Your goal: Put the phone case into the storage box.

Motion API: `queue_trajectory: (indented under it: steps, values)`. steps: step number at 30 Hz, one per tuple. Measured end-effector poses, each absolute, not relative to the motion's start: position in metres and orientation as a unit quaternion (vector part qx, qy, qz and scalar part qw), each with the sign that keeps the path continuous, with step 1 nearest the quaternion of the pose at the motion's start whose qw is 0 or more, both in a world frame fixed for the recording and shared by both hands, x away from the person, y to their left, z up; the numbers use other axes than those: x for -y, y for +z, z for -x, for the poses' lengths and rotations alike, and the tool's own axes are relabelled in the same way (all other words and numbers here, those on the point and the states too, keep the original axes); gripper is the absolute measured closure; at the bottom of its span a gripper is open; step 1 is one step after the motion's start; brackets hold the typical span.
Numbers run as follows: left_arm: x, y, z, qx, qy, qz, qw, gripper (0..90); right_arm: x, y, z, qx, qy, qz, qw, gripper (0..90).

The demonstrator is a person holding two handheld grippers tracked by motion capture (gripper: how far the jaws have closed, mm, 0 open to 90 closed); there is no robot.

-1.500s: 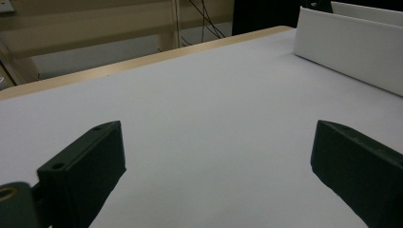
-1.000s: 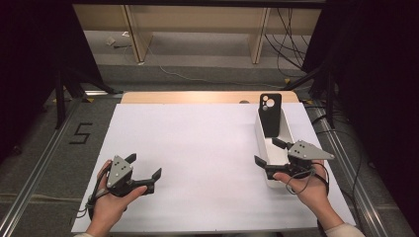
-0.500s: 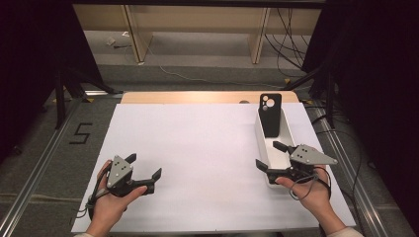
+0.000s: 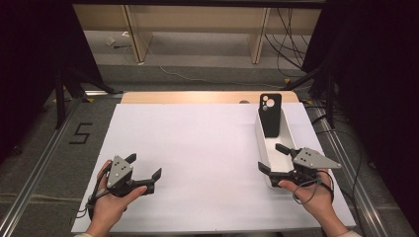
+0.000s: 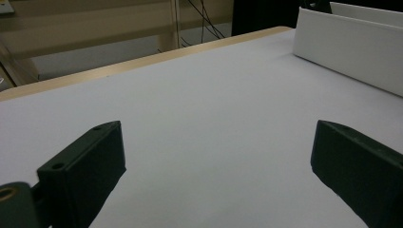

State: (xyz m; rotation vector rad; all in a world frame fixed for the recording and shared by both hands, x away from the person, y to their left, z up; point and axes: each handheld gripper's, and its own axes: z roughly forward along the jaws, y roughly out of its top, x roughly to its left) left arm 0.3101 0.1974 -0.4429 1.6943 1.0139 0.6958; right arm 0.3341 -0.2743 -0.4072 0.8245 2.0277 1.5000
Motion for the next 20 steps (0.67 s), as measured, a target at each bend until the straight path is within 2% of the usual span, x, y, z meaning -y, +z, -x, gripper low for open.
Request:
queue_trajectory:
  steps: [20]
  values:
    - [-0.1980,-0.4426,-0.3104,-0.421,0.288,-0.699,0.501,3.8,0.2720,-0.4084,-0.3330,-0.739,0.555,-0.300,0.238,15.2]
